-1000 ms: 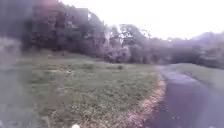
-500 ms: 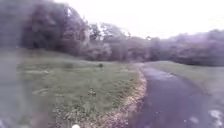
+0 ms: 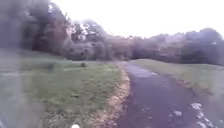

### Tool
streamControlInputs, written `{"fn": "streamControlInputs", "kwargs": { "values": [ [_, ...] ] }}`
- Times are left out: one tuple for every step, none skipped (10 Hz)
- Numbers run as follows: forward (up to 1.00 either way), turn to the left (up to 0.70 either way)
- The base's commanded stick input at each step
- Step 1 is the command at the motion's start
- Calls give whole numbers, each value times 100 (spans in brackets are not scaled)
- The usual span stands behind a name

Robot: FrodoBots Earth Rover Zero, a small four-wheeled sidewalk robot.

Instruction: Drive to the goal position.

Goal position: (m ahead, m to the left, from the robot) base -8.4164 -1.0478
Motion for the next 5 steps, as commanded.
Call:
{"fn": "streamControlInputs", "kwargs": {
  "values": [
    [0, -45],
    [0, -45],
    [0, -45],
    [0, -45],
    [0, -45]
  ]
}}
